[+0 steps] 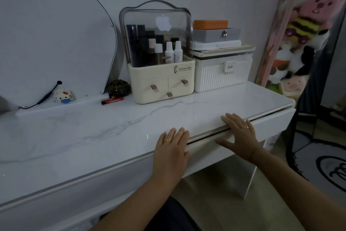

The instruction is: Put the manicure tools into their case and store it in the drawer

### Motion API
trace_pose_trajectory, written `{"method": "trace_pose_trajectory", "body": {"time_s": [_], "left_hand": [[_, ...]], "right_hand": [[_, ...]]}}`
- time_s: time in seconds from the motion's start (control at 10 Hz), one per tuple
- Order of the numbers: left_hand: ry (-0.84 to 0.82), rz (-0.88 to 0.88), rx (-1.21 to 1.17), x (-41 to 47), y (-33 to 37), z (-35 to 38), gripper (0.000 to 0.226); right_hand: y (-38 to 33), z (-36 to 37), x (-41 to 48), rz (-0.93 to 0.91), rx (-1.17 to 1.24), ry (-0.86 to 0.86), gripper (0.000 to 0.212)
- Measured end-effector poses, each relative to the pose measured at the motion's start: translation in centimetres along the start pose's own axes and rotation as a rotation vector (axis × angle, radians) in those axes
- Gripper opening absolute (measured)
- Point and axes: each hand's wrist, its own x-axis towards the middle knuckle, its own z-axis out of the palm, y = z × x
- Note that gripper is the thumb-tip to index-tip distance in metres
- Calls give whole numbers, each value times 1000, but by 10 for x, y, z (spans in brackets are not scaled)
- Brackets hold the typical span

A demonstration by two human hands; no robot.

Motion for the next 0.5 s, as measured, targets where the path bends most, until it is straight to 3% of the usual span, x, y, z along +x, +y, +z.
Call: {"method": "trace_pose_trajectory", "body": {"time_s": [0.1,0.3,0.4,0.5], "left_hand": [[21,28,-10,0,-3,5,70],[66,57,-23,0,-4,15,80],[161,109,-40,-3,-16,14,66],[372,144,-3,-20,-51,7,36]], "right_hand": [[-4,11,3,29,-4,103,77],[-7,18,2,48,-83,159,73],[-7,11,5,101,-98,68,91],[-6,-2,4,174,-23,86,115]]}}
